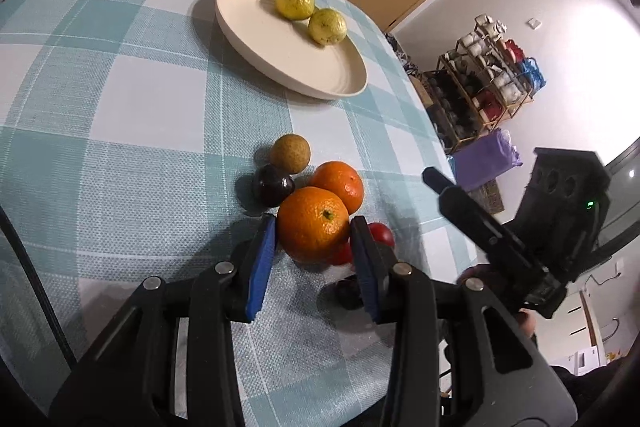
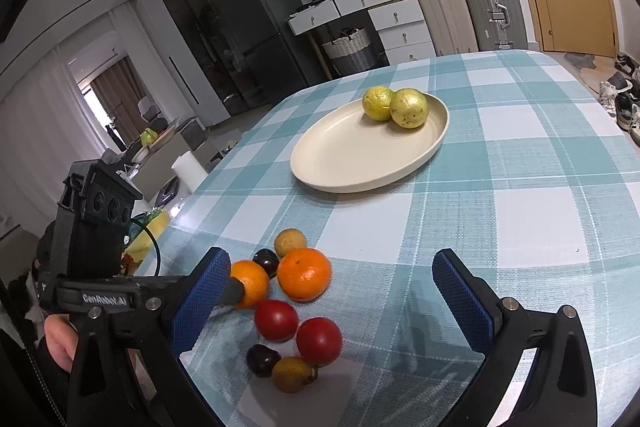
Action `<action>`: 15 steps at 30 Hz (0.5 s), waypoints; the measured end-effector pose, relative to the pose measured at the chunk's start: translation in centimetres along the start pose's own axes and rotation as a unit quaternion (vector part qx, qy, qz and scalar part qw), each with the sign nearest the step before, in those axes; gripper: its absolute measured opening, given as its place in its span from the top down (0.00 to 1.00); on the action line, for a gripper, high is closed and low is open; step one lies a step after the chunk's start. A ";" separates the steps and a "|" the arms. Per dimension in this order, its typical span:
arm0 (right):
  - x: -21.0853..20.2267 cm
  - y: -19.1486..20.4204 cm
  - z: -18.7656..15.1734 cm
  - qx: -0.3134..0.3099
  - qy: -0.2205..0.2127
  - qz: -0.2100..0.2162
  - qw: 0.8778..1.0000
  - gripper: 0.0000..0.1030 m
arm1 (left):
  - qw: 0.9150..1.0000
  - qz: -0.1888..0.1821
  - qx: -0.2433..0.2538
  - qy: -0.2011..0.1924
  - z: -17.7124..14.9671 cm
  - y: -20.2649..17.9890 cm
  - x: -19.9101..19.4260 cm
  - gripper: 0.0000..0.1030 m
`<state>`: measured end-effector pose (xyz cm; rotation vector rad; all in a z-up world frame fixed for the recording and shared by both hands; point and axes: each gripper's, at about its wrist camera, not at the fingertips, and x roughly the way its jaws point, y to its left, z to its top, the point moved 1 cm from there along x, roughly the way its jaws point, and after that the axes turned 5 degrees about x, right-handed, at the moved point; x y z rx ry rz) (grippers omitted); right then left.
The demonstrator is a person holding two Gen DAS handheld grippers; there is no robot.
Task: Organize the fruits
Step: 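Grasp an orange with the left tool while the right tool grasps another orange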
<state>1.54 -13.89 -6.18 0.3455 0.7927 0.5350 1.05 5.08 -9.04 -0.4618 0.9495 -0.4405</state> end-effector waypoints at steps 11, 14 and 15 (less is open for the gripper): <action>1.9 0.3 -0.4 0.007 0.034 -0.001 0.999 0.00 | 1.000 -0.002 -0.013 -0.028 0.1 1.4 -3.3 0.67; 2.4 0.7 -0.4 0.001 0.041 -0.004 0.999 0.00 | 0.999 0.003 -0.014 -0.031 0.1 1.8 -3.7 0.67; 2.6 0.8 -0.5 -0.002 0.043 -0.003 0.999 0.00 | 0.999 0.005 -0.013 -0.032 0.2 1.8 -3.5 0.67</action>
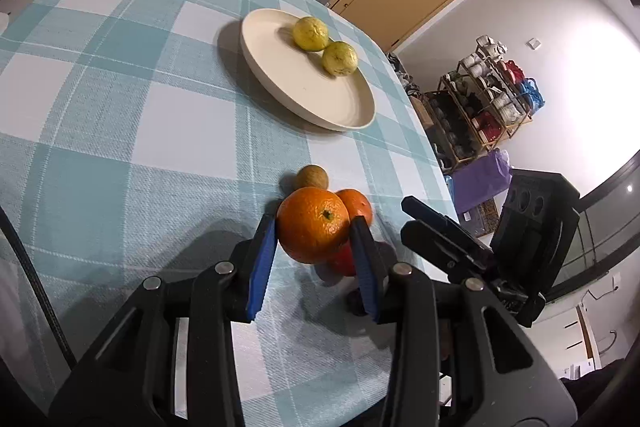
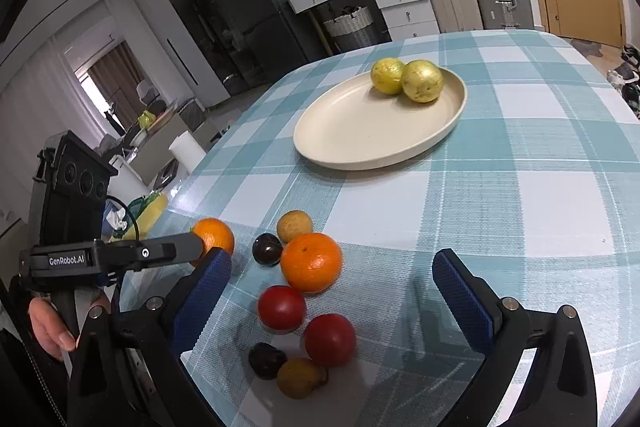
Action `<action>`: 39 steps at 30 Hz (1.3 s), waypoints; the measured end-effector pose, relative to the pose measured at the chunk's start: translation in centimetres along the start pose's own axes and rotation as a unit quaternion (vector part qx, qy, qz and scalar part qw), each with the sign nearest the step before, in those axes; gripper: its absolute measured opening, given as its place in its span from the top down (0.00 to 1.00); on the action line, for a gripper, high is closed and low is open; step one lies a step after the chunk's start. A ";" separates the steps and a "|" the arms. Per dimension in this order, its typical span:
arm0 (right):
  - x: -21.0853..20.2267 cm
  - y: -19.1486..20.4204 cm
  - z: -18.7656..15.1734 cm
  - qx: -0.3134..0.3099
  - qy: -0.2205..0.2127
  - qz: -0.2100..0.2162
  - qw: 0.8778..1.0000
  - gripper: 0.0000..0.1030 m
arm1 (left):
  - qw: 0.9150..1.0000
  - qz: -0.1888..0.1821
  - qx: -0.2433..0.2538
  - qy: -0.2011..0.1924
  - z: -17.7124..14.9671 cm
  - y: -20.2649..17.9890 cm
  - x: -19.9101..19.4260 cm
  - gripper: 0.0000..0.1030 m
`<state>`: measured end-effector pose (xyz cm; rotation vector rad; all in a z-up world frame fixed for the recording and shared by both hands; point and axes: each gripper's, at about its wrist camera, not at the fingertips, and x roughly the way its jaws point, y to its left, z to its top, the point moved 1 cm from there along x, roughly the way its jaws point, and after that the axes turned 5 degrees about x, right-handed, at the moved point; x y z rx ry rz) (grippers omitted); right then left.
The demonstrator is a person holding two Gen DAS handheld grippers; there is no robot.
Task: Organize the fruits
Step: 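Grasp an orange with the left tool while the right tool grasps another orange, then carry both oranges onto the cream plate and open both tools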
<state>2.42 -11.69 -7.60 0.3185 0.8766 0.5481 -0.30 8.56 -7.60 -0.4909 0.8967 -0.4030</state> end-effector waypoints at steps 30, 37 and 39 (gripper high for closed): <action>3.9 0.6 0.1 -0.017 0.059 0.018 0.998 0.60 | 1.000 0.012 0.016 0.010 2.1 1.1 1.6 0.67; 2.7 -0.2 0.6 0.000 0.037 0.027 0.999 0.60 | 0.999 0.012 0.029 0.006 3.2 0.2 1.9 0.67; 2.2 -0.5 1.0 0.004 0.027 0.030 0.999 0.60 | 0.999 0.014 0.033 0.005 3.5 0.1 2.0 0.67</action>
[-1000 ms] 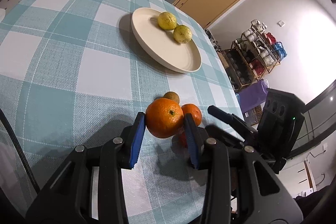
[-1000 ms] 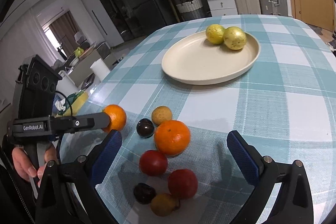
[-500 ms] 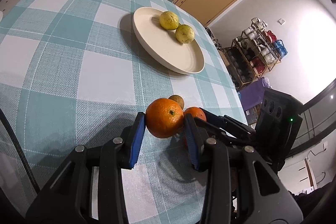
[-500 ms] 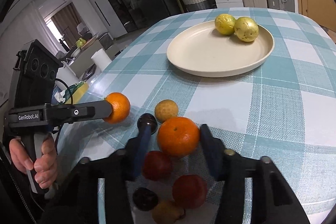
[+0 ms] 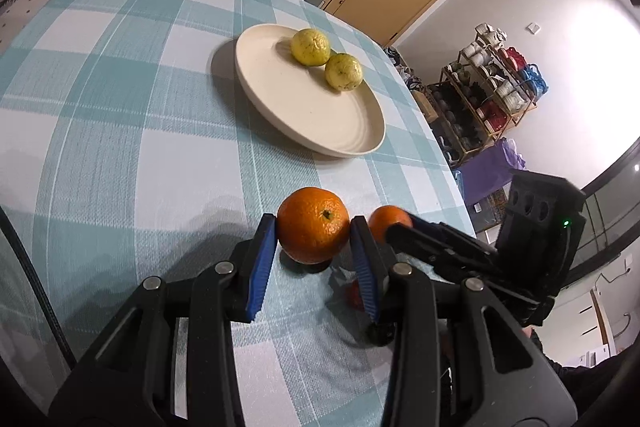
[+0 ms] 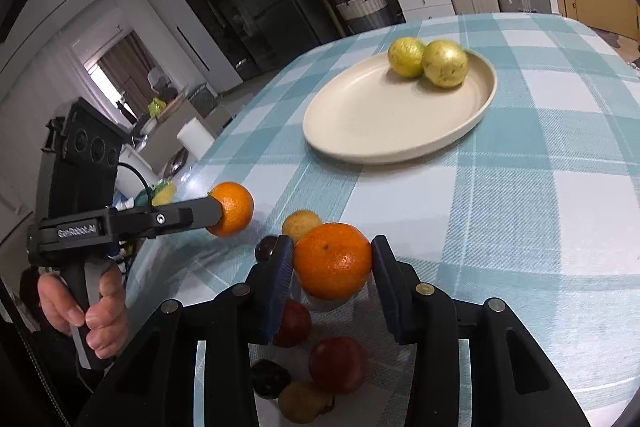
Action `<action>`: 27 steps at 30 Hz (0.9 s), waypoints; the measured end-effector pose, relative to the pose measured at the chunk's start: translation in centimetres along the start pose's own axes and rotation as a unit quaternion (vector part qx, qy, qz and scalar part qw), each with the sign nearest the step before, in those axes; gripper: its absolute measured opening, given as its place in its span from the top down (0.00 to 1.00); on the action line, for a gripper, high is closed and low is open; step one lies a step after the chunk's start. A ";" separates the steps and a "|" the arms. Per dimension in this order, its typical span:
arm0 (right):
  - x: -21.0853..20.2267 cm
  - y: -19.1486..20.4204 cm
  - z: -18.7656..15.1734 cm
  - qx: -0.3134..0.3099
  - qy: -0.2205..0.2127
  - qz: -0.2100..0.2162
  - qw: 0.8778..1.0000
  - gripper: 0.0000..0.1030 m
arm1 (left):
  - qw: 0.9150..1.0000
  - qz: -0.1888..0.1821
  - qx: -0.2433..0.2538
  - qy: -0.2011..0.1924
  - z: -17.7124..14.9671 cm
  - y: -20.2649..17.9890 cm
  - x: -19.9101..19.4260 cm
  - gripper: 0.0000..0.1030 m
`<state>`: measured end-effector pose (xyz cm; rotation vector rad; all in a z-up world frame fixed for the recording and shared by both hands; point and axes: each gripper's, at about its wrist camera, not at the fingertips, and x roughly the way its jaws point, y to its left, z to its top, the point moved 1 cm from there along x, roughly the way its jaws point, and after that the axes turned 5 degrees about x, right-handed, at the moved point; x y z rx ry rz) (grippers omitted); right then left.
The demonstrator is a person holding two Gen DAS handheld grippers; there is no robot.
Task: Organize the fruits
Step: 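Carry both oranges onto the cream plate and open both tools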
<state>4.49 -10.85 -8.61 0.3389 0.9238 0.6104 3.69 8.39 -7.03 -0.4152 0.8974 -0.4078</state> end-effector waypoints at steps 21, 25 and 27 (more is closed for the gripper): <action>-1.1 0.2 9.1 -0.036 -0.045 -0.025 0.998 0.60 | 0.999 0.013 0.021 -0.030 9.8 -0.5 -0.1 0.67; -0.3 0.6 11.1 -0.043 -0.047 -0.027 0.998 0.60 | 0.999 0.019 0.024 -0.028 11.8 -0.3 0.8 0.67; 0.1 0.6 12.2 -0.042 -0.049 -0.029 0.997 0.60 | 0.999 0.020 0.026 -0.027 12.6 -0.3 1.4 0.67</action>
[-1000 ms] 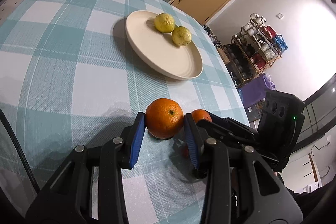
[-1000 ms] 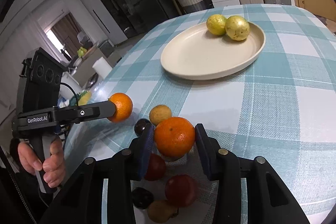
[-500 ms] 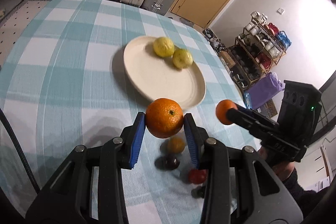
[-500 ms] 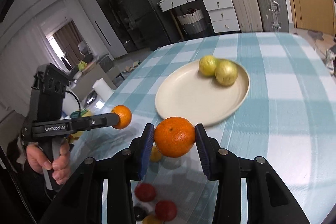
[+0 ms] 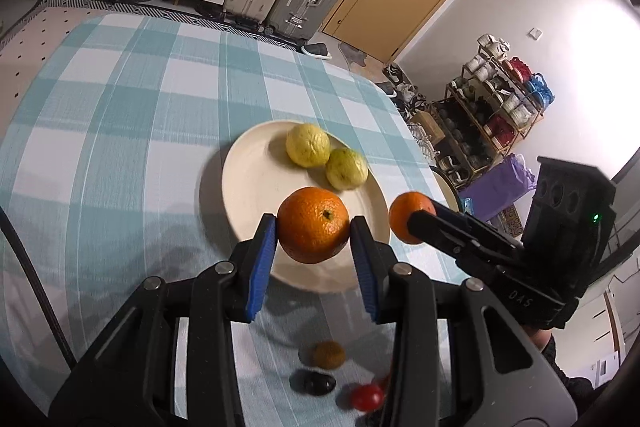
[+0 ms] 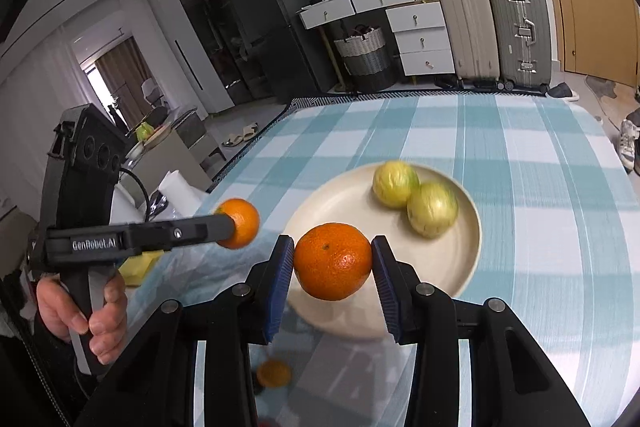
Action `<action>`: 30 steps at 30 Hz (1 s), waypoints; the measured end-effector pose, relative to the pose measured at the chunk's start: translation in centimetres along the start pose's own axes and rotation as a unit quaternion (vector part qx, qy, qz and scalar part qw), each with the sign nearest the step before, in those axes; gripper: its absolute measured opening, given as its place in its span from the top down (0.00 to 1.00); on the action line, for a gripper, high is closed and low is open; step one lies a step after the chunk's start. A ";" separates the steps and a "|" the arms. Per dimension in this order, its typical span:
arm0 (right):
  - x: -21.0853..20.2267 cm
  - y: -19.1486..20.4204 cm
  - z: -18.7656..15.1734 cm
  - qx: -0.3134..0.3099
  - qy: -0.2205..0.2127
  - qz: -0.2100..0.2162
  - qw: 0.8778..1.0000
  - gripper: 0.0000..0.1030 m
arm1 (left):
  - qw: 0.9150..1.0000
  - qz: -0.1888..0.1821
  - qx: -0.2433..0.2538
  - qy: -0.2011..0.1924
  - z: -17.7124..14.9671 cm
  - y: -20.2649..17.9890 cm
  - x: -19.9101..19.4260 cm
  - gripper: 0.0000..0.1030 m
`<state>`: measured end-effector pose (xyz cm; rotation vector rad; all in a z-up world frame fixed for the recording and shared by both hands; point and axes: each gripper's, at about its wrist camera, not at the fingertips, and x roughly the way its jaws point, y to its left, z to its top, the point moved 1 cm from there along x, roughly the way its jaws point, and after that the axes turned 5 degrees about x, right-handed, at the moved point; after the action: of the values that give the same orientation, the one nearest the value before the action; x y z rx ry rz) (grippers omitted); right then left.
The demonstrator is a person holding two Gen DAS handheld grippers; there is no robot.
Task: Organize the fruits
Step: 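Carry both oranges onto the cream plate and open both tools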
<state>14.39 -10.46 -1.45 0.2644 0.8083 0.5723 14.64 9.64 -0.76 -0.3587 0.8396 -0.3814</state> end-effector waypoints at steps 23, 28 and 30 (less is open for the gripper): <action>8.5 -2.6 2.9 -0.011 0.012 -0.034 0.999 0.60 | 0.999 0.007 -0.037 0.028 5.8 3.5 9.3 0.67; 9.7 -3.2 2.3 -0.014 0.024 -0.033 0.999 0.60 | 0.998 0.011 -0.041 0.037 6.0 4.1 11.2 0.67; 10.0 -3.2 2.1 -0.017 0.024 -0.032 0.999 0.60 | 0.998 0.011 -0.043 0.039 6.2 4.2 11.8 0.67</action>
<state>22.67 -7.38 -7.45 0.1945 0.8501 0.5339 27.34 8.87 -6.49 -0.4164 0.9373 -0.3409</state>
